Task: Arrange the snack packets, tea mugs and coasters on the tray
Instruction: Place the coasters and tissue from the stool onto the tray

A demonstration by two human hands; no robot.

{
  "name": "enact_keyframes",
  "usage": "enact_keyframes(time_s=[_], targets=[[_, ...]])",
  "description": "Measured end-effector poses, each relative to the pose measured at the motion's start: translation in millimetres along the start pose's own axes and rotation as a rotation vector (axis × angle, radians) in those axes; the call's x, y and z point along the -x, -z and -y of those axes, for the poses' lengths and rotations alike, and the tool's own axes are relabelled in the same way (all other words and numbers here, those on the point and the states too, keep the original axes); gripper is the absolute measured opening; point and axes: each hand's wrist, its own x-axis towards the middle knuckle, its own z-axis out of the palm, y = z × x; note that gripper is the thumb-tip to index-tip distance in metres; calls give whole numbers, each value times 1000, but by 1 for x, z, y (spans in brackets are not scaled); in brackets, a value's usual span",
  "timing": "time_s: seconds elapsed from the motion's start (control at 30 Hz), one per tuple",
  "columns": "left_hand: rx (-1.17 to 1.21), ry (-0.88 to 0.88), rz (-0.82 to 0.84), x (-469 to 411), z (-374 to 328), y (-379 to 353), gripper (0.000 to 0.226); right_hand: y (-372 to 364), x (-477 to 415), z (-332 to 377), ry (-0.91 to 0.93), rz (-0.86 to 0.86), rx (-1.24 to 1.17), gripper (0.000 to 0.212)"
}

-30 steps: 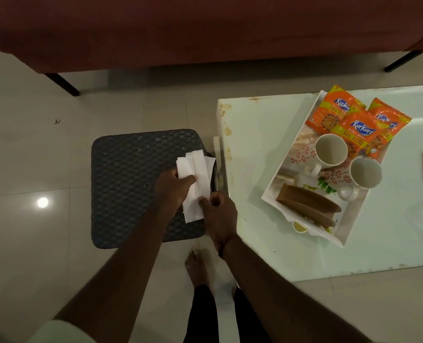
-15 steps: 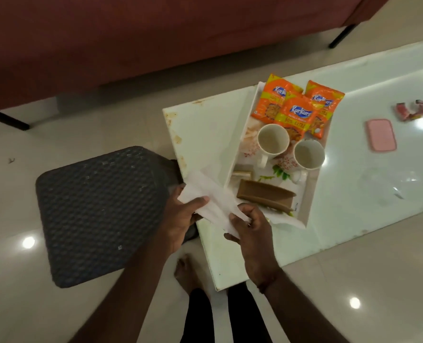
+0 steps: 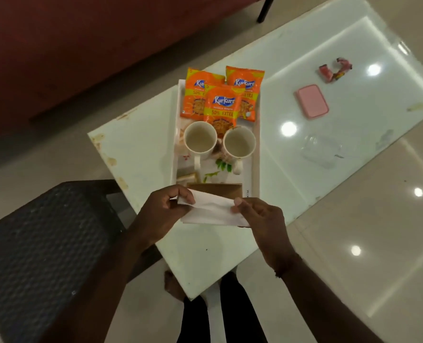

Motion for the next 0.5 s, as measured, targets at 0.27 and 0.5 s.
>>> enact_keyframes(time_s=[0.27,0.5], targets=[[-191,-63,-134,-22,-14,-13,11,22,-21,-4,215,-73,293,20],[-439,-192,-229,-30,-9,-13,35,23,-45,1,475,-92,606,15]])
